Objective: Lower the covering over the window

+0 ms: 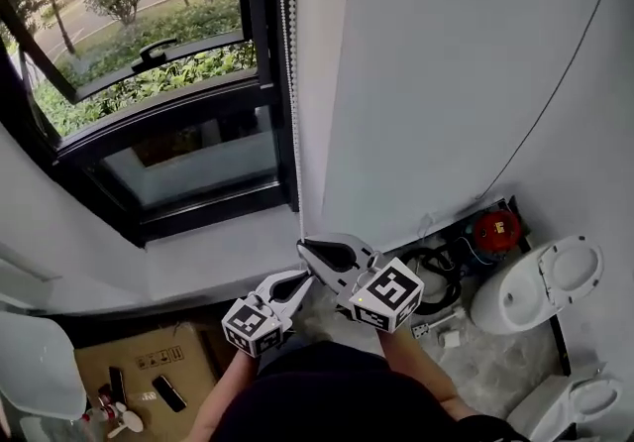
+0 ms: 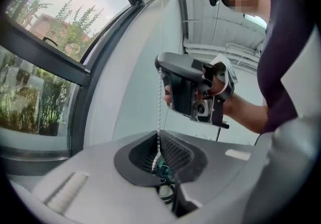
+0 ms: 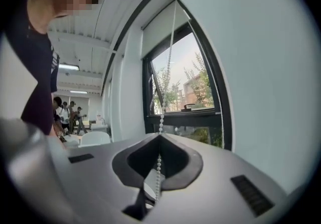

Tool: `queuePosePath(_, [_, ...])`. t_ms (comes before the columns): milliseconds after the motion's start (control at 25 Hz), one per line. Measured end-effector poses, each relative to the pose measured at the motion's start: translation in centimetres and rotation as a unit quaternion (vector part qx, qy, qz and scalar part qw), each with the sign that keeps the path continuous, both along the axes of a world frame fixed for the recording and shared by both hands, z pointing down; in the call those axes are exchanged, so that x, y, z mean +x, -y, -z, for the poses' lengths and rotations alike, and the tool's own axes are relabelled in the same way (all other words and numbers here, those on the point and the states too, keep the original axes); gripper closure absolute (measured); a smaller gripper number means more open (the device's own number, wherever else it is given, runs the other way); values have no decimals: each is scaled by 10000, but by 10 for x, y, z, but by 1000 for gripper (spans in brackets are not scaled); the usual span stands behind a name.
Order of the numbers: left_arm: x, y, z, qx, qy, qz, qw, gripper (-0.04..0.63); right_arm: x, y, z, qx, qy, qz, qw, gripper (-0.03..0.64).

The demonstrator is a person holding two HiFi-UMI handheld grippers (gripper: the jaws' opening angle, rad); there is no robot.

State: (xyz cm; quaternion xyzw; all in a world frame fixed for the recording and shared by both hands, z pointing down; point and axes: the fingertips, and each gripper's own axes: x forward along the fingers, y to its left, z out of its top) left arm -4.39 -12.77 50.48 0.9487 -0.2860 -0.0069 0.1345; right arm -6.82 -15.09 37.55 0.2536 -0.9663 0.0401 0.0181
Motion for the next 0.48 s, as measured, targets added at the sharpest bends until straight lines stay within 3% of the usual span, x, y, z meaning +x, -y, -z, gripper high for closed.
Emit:
queuePosePath(320, [-3, -10, -16, -161, 149, 416, 9989, 572, 1, -3, -16, -29, -224, 246, 9994, 604])
queuePosePath(480, [-1, -21, -32, -334, 271, 431, 9981, 572, -4, -10, -37, -112, -682, 388, 9969, 604])
